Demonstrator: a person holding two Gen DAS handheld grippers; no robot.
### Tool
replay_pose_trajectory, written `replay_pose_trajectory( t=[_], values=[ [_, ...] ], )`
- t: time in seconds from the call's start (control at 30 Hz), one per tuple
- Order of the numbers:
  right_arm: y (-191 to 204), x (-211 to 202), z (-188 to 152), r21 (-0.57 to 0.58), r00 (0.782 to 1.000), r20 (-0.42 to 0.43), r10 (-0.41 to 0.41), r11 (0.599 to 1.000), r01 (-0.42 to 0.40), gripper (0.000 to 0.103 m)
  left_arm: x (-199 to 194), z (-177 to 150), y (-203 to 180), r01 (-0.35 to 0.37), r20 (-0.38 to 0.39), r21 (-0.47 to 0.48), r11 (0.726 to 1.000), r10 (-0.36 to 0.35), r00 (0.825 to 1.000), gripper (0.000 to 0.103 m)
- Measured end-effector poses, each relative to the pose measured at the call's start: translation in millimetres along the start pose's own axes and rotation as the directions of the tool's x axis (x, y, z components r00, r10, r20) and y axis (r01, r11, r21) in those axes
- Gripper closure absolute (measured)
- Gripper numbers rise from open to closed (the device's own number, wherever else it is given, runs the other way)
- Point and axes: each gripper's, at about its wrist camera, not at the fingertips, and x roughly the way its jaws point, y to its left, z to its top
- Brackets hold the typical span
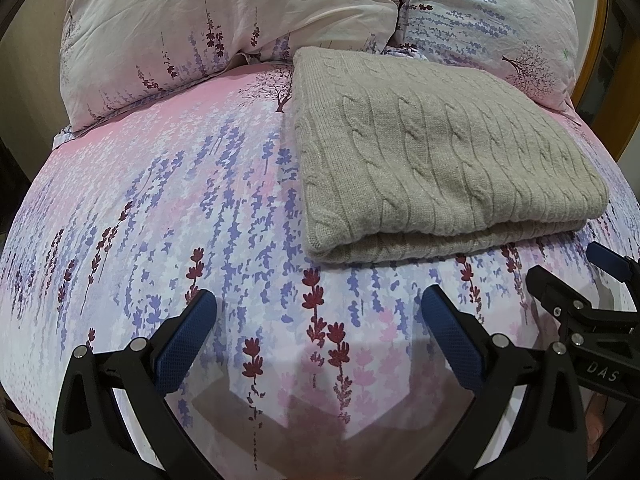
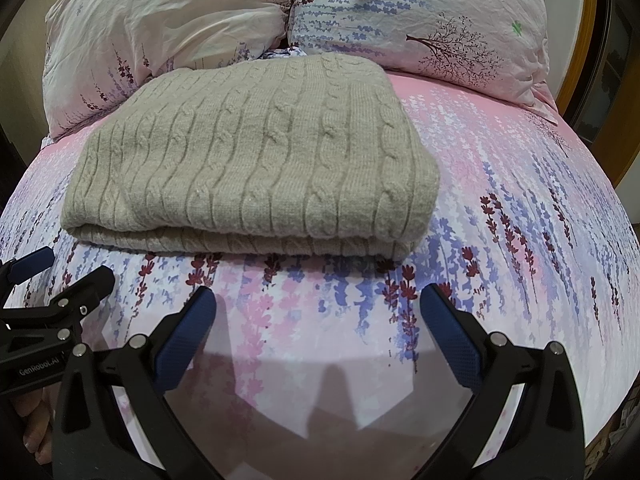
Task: Fold small clothes
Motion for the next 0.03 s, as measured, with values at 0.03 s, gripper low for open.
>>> replay_pose_trajectory(
  t=[0.03],
  values=[
    [0.0,0.0,0.0,0.000,1.000,0.000,0.000,1.000,0.000,0.002,-0.1,-0.1,-0.2,0.000,0.000,0.000,1.000,0.000,1.000,0.001]
  ],
)
